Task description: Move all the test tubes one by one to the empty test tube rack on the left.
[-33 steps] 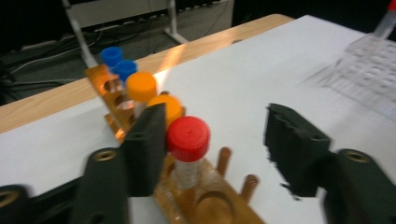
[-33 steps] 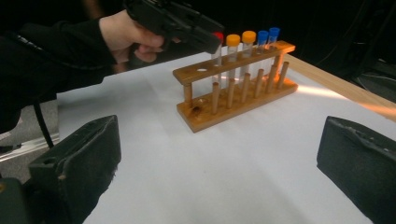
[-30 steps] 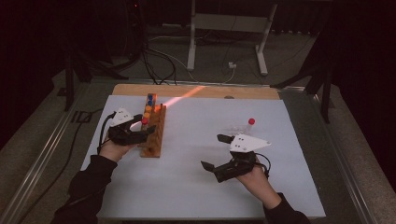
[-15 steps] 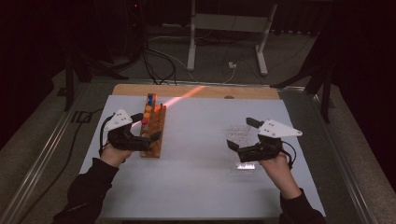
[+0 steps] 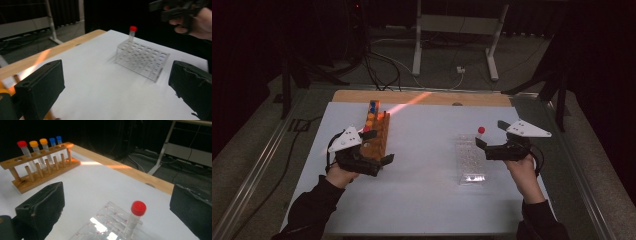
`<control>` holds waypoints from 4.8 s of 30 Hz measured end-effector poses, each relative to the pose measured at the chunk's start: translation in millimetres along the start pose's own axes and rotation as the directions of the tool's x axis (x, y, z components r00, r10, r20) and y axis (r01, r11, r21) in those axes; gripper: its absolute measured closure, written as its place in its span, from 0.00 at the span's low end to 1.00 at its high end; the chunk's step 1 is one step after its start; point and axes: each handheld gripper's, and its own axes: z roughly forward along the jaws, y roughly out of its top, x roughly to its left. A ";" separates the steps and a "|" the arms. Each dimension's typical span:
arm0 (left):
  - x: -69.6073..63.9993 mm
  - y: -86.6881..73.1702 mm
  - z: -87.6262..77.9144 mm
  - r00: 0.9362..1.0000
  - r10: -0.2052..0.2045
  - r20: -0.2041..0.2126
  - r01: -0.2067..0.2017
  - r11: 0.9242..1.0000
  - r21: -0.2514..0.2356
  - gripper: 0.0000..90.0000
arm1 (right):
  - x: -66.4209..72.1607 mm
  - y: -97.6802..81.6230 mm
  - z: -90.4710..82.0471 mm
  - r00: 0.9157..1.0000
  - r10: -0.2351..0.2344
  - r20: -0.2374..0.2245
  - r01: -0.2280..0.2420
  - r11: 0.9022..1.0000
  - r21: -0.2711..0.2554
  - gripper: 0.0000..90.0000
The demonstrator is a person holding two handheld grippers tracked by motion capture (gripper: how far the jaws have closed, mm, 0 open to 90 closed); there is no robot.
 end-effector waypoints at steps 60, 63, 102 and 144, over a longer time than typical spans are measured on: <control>-16.3 -10.8 19.6 0.997 0.036 0.069 -0.039 0.998 0.048 0.01 | -26.8 -53.8 55.9 0.993 0.100 0.061 -0.109 0.979 0.173 0.82; -16.3 -10.6 19.5 0.997 0.036 0.070 -0.039 0.998 0.047 0.01 | -27.0 -53.7 56.0 0.992 0.105 0.064 -0.114 0.978 0.172 0.83; -22.6 -5.3 19.3 0.996 0.022 0.092 -0.026 0.999 0.044 0.01 | 42.5 0.5 26.2 0.989 -0.059 -0.138 0.065 0.997 0.040 0.84; -50.5 -6.5 34.1 0.965 0.032 0.261 -0.044 0.998 0.040 0.29 | 145.9 -16.0 51.0 0.857 -0.146 -0.494 0.232 0.966 0.117 0.84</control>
